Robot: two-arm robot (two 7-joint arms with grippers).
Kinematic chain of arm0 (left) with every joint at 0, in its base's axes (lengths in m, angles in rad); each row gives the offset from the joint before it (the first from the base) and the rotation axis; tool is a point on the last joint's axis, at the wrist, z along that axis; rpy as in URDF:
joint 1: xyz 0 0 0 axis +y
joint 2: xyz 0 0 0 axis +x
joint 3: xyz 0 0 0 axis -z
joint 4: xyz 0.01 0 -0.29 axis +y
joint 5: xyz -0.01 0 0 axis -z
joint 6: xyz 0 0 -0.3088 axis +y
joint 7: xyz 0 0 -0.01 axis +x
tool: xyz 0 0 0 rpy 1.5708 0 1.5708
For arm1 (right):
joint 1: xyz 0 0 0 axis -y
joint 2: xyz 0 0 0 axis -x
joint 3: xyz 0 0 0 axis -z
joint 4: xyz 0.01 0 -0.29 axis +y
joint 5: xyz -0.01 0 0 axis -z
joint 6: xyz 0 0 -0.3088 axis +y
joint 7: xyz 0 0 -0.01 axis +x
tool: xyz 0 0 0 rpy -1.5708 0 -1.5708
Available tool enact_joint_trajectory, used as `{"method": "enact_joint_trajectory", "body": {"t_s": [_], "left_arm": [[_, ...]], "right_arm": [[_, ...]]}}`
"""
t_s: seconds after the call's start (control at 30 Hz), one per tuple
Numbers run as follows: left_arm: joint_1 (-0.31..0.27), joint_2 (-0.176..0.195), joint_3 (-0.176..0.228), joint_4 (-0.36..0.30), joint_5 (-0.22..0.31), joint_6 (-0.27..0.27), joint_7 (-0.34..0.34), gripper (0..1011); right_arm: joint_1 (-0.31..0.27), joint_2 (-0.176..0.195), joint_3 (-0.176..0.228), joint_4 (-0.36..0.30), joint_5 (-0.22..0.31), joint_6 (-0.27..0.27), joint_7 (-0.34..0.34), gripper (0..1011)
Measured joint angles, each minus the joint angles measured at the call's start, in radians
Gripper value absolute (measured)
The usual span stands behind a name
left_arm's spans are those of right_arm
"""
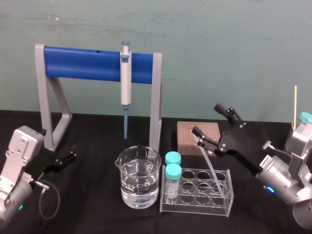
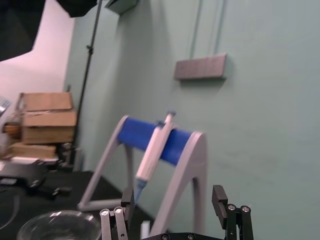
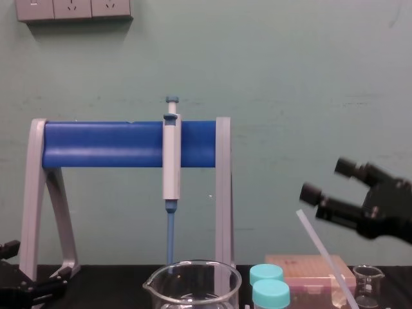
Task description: Pick up the stirring rod with one hand, then place it down.
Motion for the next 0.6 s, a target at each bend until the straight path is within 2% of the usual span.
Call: {"method": "enact_joint_trajectory", "body": {"t_s": [0.17,0.27,0.3,0.4,0.6], "left_arm": [[0.000,0.000,0.000,0.000,0.000,0.000,0.000,1000],[0.000,0.000,0.000,0.000,0.000,0.000,0.000,1000],[0.000,0.000,0.000,0.000,0.000,0.000,0.000,1001],[0.000,0.000,0.000,0.000,0.000,0.000,0.000,1000],[0.000,0.000,0.000,0.000,0.000,0.000,0.000,1000]], "right_arm": [[-0.039,-0.001,0.037,-0.073,-0.046,-0.011,-0.086,1000],[-0.077,-0.010,0.075,-0.131,-0.088,0.002,-0.172,1000],[-0.077,-0.010,0.075,-0.131,-0.088,0.002,-0.172,1000],[-0.110,-0.018,0.108,-0.172,-0.115,0.043,-0.239,1000],[-0.159,-0.024,0.152,-0.218,-0.141,0.122,-0.319,1000]]}}
